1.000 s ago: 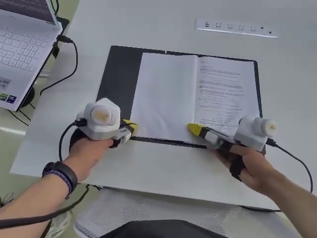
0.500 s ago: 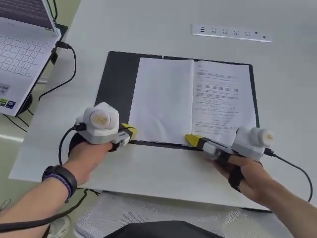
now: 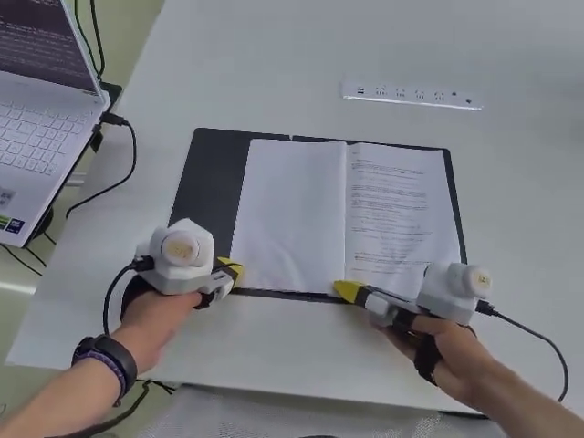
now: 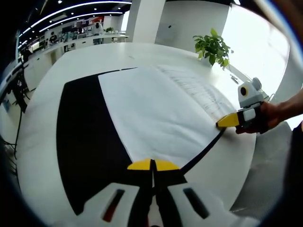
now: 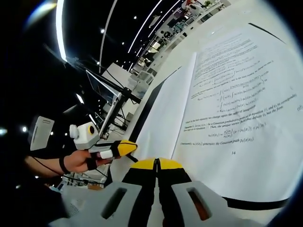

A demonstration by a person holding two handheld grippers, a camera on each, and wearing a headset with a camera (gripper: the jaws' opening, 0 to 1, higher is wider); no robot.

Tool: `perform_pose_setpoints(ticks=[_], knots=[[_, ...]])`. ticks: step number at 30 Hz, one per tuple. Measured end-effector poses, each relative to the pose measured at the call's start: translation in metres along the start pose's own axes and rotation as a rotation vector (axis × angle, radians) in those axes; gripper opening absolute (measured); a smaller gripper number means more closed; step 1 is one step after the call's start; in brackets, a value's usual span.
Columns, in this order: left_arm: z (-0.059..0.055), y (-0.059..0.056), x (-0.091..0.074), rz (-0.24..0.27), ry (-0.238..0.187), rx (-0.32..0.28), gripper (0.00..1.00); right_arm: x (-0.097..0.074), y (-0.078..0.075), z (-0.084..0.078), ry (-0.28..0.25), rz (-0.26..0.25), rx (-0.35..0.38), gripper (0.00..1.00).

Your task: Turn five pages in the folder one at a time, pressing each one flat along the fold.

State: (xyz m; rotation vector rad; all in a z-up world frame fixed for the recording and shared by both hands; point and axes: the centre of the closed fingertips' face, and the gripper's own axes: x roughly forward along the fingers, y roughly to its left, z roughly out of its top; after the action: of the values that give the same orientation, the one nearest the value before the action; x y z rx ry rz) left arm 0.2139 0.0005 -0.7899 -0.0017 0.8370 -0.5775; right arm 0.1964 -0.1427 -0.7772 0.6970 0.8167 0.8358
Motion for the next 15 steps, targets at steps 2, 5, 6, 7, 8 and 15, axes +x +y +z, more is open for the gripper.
perform_pose_setpoints(ticks=[2,5,6,7,8,15], knots=[[0.000,0.000,0.000,0.003,0.003,-0.007,0.00,0.000,0.001,0.001,-0.002,-0.005,0.012,0.00],[0.000,-0.001,-0.001,0.003,0.012,-0.012,0.00,-0.001,0.002,0.001,0.000,-0.010,0.011,0.00],[-0.001,-0.003,-0.001,-0.003,0.015,-0.011,0.01,-0.001,0.005,0.001,0.001,-0.005,-0.006,0.00],[-0.001,-0.005,-0.001,-0.007,0.017,-0.007,0.03,-0.002,0.007,0.001,0.003,-0.002,-0.015,0.00],[-0.001,-0.008,-0.002,-0.011,0.017,0.012,0.04,-0.002,0.009,0.001,0.011,0.007,-0.034,0.00],[0.002,-0.012,-0.010,0.001,0.016,0.041,0.12,-0.009,0.012,-0.001,0.019,-0.006,-0.080,0.06]])
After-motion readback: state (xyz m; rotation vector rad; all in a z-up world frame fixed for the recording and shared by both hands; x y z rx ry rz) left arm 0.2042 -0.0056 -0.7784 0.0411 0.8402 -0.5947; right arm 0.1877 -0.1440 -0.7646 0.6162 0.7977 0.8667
